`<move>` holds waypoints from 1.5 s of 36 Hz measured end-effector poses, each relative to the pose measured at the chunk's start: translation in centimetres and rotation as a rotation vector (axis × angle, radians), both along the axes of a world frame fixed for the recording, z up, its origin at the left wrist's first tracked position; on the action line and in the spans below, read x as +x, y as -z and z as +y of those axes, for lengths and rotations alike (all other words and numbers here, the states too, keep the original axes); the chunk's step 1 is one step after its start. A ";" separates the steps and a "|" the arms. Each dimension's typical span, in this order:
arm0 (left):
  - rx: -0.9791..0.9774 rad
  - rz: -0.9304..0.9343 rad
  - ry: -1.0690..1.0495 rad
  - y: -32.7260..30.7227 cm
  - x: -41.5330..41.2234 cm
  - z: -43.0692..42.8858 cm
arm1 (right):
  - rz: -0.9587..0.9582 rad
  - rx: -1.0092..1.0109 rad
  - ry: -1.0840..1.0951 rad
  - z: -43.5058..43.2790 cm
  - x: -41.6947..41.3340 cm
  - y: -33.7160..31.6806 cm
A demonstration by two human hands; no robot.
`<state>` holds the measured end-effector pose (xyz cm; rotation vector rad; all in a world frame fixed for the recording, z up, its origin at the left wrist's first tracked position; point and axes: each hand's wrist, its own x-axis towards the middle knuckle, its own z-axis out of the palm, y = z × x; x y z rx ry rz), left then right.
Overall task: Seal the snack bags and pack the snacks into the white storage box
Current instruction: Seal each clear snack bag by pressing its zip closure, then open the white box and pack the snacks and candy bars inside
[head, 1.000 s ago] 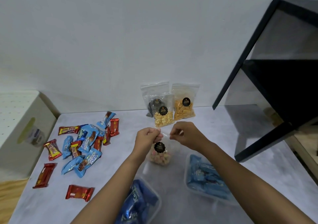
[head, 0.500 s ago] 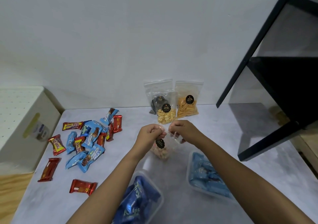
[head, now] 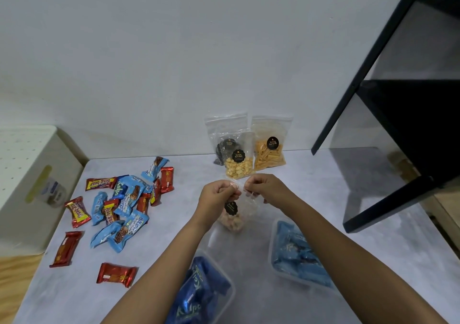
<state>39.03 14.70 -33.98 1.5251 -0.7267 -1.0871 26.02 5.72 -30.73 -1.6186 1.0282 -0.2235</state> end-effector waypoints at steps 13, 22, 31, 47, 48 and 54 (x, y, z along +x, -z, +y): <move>-0.074 -0.462 -0.100 1.8 -0.4 -2.6 | 0.099 -0.201 -0.114 -3.1 -3.0 1.1; -0.228 -0.518 -0.231 4.2 -2.9 -8.8 | 0.004 -0.516 0.285 -9.6 -4.5 3.4; -0.205 -0.654 -0.187 6.2 -2.1 -13.7 | -0.016 -0.590 0.472 -14.2 -1.7 5.4; -0.054 -0.966 0.120 -2.2 8.7 -2.9 | 0.329 -0.491 0.272 -1.2 4.7 -3.1; 0.004 -1.021 0.162 -2.9 10.3 -1.4 | 0.335 -0.504 0.258 0.5 5.9 -3.5; 0.077 -1.299 0.227 -8.5 21.6 11.1 | 0.318 -0.632 0.269 12.6 14.7 -5.5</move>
